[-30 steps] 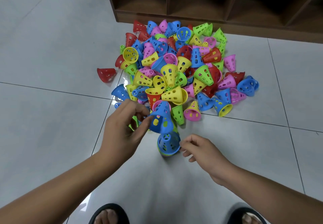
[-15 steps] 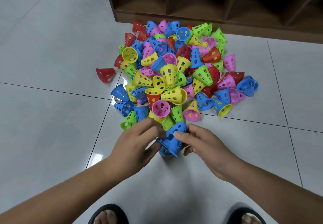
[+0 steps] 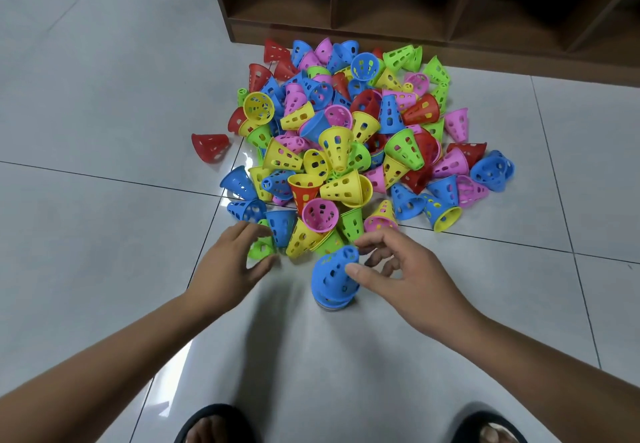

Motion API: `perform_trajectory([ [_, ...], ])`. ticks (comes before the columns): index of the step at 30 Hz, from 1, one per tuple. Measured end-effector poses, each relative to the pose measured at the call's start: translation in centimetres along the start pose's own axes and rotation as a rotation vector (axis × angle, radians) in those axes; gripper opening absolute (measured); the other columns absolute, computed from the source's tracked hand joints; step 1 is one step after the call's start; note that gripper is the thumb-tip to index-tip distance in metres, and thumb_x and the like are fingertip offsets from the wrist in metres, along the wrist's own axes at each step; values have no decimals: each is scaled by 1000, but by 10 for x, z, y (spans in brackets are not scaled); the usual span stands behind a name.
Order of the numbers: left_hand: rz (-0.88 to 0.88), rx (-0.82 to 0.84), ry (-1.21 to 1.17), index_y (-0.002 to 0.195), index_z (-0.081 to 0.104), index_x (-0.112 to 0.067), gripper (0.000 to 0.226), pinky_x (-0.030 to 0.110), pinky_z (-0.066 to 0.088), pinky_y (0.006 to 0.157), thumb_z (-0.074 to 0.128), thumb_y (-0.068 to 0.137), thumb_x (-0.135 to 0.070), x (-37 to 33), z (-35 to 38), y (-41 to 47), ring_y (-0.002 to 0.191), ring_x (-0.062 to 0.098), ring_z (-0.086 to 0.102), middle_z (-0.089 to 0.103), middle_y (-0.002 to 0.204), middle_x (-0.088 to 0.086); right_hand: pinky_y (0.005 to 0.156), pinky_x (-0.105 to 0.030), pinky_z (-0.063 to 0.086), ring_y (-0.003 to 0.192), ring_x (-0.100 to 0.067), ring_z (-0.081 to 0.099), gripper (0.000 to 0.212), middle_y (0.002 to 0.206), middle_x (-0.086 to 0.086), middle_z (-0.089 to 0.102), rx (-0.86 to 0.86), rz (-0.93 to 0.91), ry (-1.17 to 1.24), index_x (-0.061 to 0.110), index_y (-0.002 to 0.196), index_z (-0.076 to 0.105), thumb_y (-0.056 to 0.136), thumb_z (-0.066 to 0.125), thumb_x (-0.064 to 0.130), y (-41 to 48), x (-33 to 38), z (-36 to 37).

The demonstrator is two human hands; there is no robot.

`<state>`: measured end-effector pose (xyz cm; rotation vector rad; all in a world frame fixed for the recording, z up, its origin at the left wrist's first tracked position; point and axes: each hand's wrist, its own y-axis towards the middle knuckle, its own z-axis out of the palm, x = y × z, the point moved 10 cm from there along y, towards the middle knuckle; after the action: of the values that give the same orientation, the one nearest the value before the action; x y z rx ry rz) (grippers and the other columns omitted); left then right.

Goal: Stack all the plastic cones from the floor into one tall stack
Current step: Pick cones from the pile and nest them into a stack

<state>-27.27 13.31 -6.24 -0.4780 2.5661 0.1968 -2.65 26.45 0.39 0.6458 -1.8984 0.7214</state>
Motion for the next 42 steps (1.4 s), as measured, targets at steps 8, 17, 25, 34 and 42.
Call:
perform_trajectory([
  [8, -164, 130, 163, 143, 59, -31, 48, 46, 55, 98, 67, 99, -50, 55, 31, 2, 122, 32, 60, 60, 139, 3, 89, -27, 47, 109, -1, 58, 24, 117, 15, 57, -113, 19, -342, 39, 122, 67, 99, 69, 39, 48, -74, -29],
  [17, -285, 192, 92, 123, 54, -33, 37, 36, 54, 77, 62, 99, -59, 59, 41, -9, 94, 26, 64, 59, 118, -3, 109, -42, 45, 133, -25, 47, 33, 136, -1, 47, -23, 94, -594, 34, 129, 64, 103, 57, 52, 80, -120, -41],
  [25, -409, 353, 43, 139, 36, -34, 69, 40, 56, 87, 79, 87, -50, 57, 59, -23, 107, 27, 62, 65, 131, 6, 75, -42, 50, 84, -26, 58, 38, 94, 2, 50, -46, 170, -604, 23, 84, 45, 88, 76, 46, 60, -135, -30],
  [34, -375, 317, -3, 145, 43, -32, 75, 29, 47, 82, 83, 81, -32, 43, 53, -24, 102, 18, 57, 62, 130, 0, 93, -39, 55, 117, -19, 59, 86, 136, 7, 46, 87, 120, -642, 42, 149, 39, 77, 85, 47, 51, -148, -9],
  [42, -213, 11, -271, 130, 61, -35, 52, 16, 52, 88, 83, 85, -23, -20, -4, -5, 109, 2, 65, 66, 121, -20, 88, -39, 51, 109, -24, 59, 47, 117, 5, 60, 69, 45, -638, 30, 127, 57, 87, 80, 37, 52, -149, -8],
])
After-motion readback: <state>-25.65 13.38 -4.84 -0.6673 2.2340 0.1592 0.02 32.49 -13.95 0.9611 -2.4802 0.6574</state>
